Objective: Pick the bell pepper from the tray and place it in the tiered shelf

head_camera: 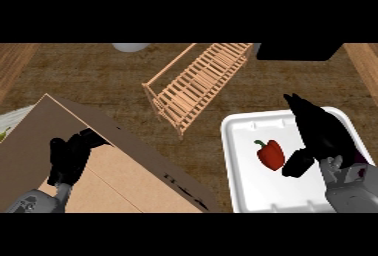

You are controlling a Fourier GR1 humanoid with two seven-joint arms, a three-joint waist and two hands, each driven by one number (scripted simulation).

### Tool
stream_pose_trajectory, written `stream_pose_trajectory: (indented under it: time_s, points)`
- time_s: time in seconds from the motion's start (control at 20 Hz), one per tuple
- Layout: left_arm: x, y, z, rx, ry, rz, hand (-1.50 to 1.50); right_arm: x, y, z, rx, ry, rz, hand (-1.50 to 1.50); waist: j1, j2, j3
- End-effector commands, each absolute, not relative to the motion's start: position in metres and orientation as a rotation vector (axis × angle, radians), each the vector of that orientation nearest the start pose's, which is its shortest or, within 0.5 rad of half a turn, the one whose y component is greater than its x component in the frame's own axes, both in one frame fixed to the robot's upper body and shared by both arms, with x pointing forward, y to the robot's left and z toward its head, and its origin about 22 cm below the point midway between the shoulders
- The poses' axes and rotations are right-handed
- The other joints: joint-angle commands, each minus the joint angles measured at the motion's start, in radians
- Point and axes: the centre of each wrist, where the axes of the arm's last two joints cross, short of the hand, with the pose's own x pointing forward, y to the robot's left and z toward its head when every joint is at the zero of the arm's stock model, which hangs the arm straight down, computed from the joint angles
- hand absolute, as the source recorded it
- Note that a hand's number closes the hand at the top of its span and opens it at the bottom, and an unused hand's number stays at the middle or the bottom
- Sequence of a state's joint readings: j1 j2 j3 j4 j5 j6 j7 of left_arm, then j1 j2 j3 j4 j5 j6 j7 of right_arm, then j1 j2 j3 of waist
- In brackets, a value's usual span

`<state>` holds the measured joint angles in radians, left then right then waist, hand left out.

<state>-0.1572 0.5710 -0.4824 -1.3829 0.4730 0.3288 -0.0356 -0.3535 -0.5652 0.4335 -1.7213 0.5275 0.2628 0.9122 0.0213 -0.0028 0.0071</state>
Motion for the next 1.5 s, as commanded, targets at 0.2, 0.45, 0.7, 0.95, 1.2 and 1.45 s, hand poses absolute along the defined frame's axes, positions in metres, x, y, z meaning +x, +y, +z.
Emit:
stream_pose_trajectory:
  time_s: [0.2,0.45,0.7,0.95,1.2,1.45]
  points:
    - [0.241,0.247,-0.029,0.087,-1.317,-0.287,0.0,0.29,-0.146,0.092,-0.918,-0.732,1.066,-1.5,-0.015,0.005,-0.008]
    - [0.252,0.271,-0.015,0.114,-1.329,-0.28,0.0,0.295,-0.154,0.07,-0.932,-0.657,1.057,-1.5,-0.021,0.004,-0.007]
    - [0.244,0.27,-0.038,0.124,-1.299,-0.275,0.0,0.279,-0.131,0.068,-1.021,-0.666,1.054,-1.5,-0.033,0.003,-0.008]
    - [0.245,0.256,-0.034,0.107,-1.307,-0.268,0.0,0.288,-0.132,0.062,-1.059,-0.642,1.064,-1.5,-0.024,0.004,-0.008]
    - [0.241,0.292,-0.022,0.121,-1.312,-0.291,0.0,0.287,-0.149,0.057,-1.07,-0.612,1.078,-1.5,-0.021,0.002,-0.008]
    - [0.235,0.268,-0.029,0.095,-1.314,-0.268,0.0,0.29,-0.15,0.053,-1.063,-0.604,1.084,-1.5,-0.022,0.002,-0.007]
